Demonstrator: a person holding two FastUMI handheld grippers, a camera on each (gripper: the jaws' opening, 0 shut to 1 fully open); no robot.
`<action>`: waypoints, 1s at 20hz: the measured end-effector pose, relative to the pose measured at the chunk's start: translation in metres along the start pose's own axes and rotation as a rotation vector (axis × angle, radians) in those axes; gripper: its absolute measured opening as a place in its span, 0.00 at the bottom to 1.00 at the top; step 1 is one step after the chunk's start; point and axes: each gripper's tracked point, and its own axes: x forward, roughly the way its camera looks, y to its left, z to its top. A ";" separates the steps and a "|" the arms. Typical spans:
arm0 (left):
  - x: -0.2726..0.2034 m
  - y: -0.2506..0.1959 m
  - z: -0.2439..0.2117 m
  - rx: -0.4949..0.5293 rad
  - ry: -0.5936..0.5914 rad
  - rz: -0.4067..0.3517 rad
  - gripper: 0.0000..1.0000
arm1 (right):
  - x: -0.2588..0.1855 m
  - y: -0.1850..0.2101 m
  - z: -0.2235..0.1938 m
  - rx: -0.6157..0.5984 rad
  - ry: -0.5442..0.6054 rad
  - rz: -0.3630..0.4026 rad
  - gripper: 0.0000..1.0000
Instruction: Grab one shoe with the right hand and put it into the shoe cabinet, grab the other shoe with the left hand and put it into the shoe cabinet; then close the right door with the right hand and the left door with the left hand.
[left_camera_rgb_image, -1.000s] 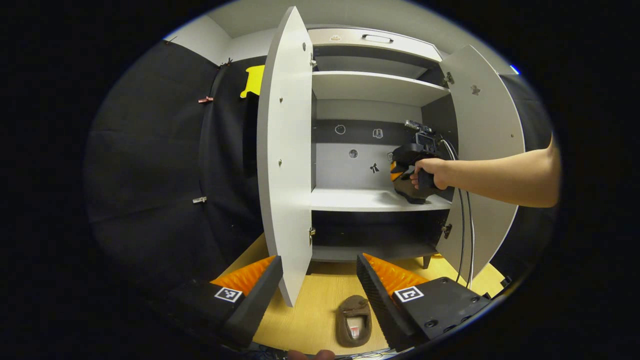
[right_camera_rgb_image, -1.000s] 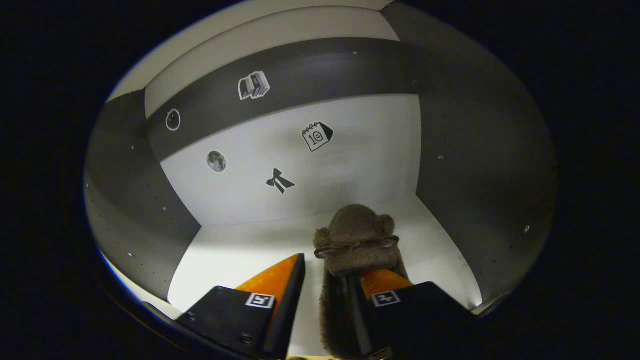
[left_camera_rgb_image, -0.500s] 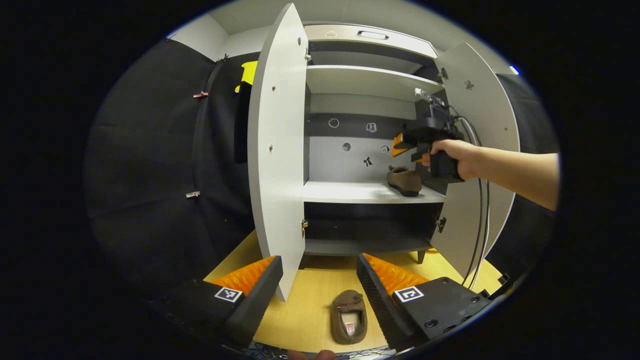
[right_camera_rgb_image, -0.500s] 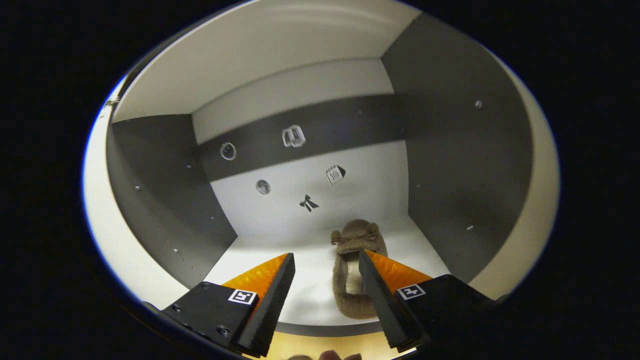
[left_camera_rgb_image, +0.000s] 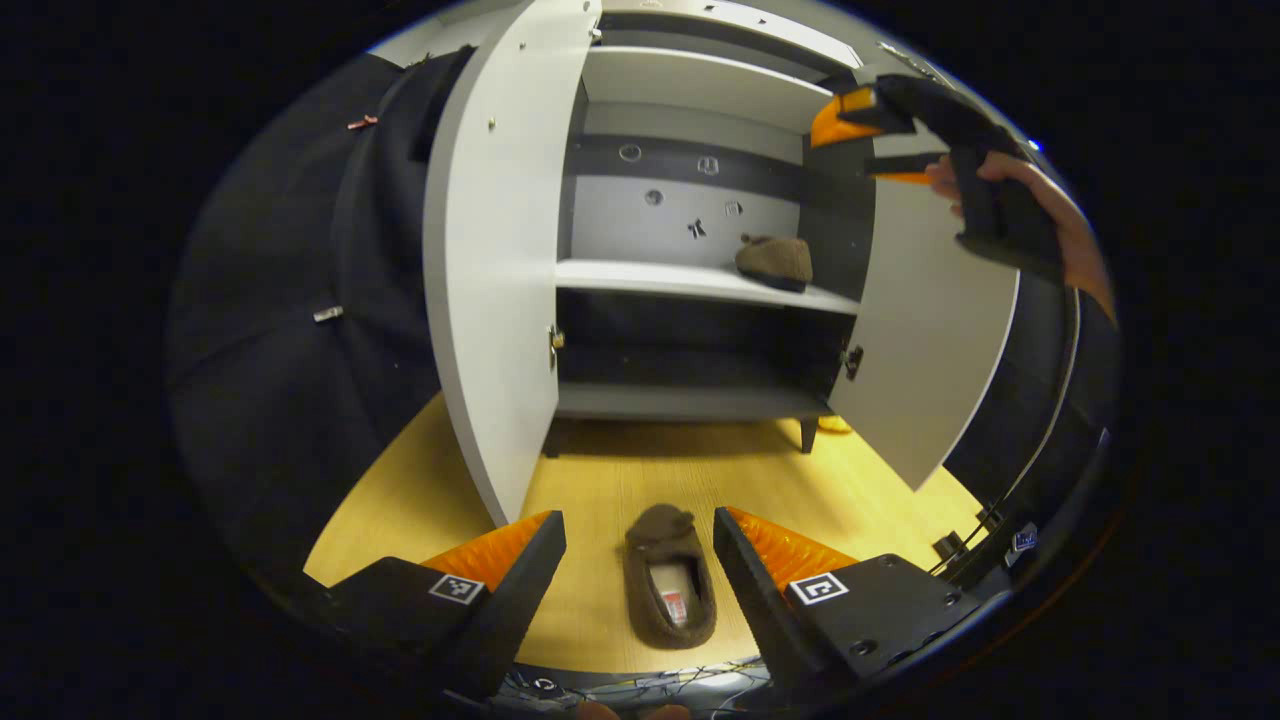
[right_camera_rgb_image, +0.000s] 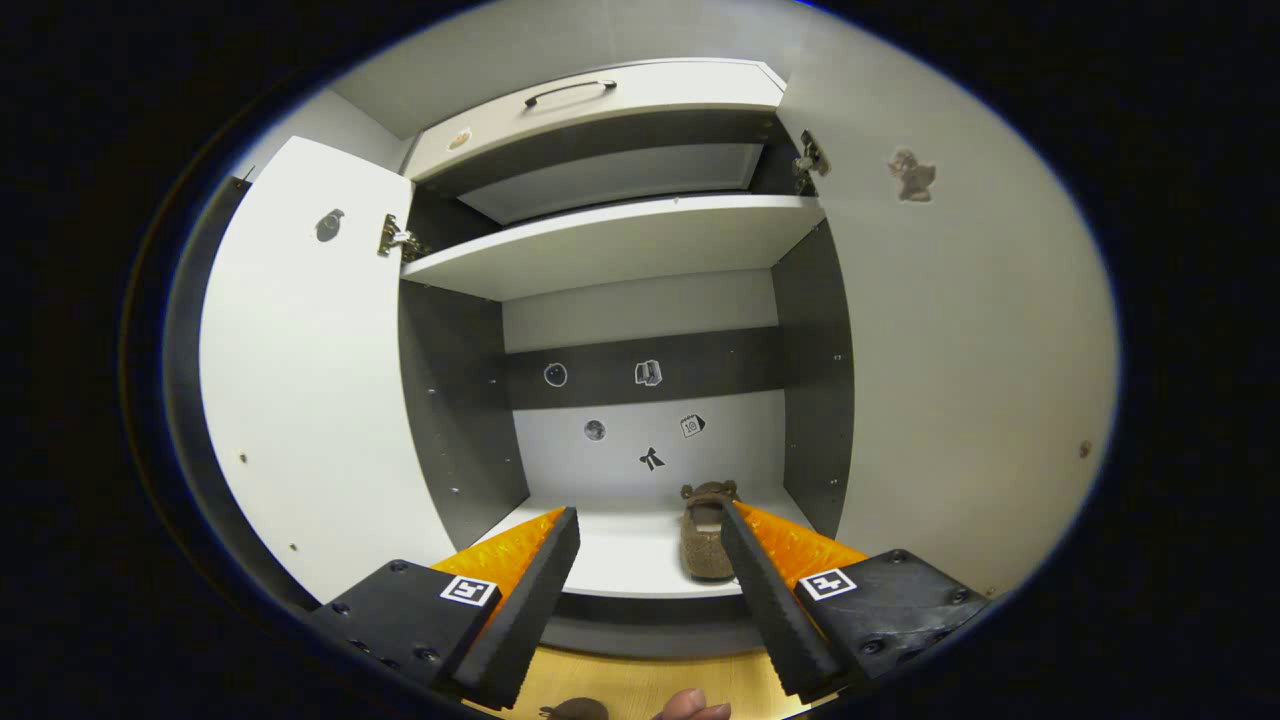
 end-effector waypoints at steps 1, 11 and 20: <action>0.008 -0.001 -0.017 0.004 0.037 -0.021 0.95 | -0.013 -0.002 0.004 0.003 -0.014 -0.003 0.99; 0.114 0.017 -0.115 0.127 0.230 0.008 0.84 | -0.113 -0.031 0.037 -0.060 -0.101 -0.062 0.94; 0.185 0.007 -0.122 0.093 0.209 0.032 0.43 | -0.150 -0.084 0.027 -0.092 -0.050 -0.183 0.94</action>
